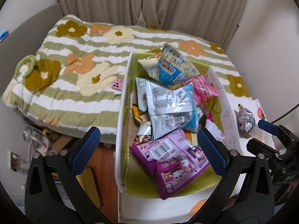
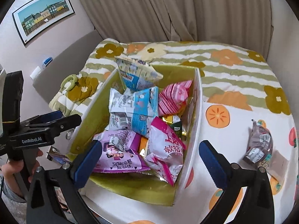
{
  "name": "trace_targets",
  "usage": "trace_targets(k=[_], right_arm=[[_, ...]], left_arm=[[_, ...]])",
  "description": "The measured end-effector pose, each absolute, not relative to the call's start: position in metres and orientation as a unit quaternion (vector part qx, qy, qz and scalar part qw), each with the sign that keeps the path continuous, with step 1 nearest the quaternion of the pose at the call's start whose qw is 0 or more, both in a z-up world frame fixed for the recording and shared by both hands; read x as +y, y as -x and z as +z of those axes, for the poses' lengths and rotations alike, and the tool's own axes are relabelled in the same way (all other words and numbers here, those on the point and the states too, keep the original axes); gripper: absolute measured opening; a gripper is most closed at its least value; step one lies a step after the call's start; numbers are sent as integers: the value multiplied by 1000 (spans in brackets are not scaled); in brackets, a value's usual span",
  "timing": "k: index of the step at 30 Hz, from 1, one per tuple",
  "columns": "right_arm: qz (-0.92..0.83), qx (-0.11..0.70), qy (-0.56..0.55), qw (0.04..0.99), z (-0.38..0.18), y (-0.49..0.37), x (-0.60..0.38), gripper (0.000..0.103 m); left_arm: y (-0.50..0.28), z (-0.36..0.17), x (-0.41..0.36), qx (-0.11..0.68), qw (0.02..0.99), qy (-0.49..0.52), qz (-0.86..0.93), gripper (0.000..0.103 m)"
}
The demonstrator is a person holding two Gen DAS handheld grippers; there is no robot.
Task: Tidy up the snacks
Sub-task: 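Move both tools back to the last two bags on the sheet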
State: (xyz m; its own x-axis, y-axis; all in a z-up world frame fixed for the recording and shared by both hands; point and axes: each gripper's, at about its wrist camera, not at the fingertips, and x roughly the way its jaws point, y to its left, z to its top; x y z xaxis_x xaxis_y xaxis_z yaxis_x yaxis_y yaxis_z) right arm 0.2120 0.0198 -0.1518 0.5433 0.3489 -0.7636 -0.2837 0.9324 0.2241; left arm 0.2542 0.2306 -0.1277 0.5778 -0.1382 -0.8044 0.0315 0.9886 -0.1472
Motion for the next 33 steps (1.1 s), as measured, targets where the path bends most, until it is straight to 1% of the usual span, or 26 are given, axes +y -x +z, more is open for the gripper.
trace_targets(k=[7, 14, 18, 25, 29, 33], right_arm=[[158, 403, -35, 901, -123, -192, 2, 103], [96, 384, -42, 917, -102, -168, -51, 103], [53, 380, -19, 923, -97, -156, -90, 103], [13, 402, 2, 915, -112, -153, -176, 103], [26, 427, 3, 904, -128, -162, -221, 103], [47, 443, 28, 895, -146, -173, -253, 103]], left_arm=[[-249, -97, 205, 425, 901, 52, -76, 102], [-256, -79, 143, 411, 900, 32, -143, 102], [-258, -76, 93, 410, 895, 17, -177, 102], [-269, -94, 0, 433, 876, 3, -213, 102], [-281, -113, -52, 458, 862, -6, -216, 102], [-292, -133, -97, 479, 851, -13, -214, 102]])
